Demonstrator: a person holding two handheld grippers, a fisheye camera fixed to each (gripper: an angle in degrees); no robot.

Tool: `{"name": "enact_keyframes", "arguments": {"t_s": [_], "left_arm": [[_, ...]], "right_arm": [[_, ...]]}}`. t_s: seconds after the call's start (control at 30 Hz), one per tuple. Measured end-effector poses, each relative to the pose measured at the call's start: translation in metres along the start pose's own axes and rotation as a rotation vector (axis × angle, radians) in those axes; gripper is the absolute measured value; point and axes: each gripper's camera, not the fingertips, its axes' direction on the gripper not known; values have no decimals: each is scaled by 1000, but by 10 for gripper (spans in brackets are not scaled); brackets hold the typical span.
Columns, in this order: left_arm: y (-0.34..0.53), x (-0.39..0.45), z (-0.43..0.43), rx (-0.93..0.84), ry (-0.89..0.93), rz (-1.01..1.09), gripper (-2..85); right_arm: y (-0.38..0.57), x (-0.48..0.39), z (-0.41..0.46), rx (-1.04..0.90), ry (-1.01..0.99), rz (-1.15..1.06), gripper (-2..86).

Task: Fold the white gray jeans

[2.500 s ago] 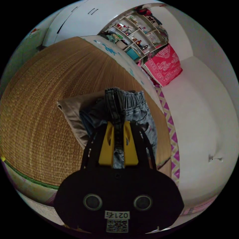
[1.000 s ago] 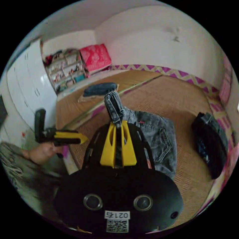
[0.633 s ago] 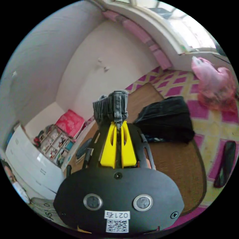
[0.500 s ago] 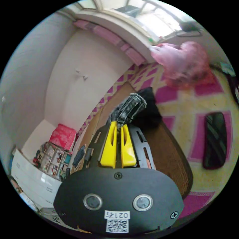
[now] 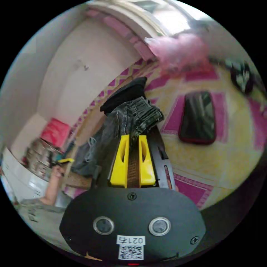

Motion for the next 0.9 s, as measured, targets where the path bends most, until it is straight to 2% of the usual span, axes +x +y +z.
{"name": "enact_keyframes", "arguments": {"t_s": [0.1,0.13,0.2,0.23,0.33,0.47,0.6,0.7,0.8,0.9], "left_arm": [[-12,63,3,82,-89,112,46],[-17,74,9,72,-90,138,72],[-34,109,39,5,-87,195,131],[-37,115,46,-3,-75,205,132],[-49,136,74,-50,-77,233,131],[-57,140,95,-129,-69,262,118],[-55,121,85,-109,-53,204,81],[-53,94,71,-70,27,115,6],[-48,67,41,11,82,55,-6],[-37,39,-23,143,23,22,-9]], "right_arm": [[14,-72,-6,23,181,-206,106],[18,-84,-6,38,200,-232,107],[38,-129,-12,155,387,-299,102],[44,-138,-14,188,413,-318,99],[58,-165,-7,184,354,-382,91],[68,-186,35,27,221,-426,110],[81,-208,84,-119,276,-500,106],[81,-224,112,-243,358,-549,107],[82,-232,114,-237,382,-552,106],[74,-224,113,-261,311,-501,106]]}}
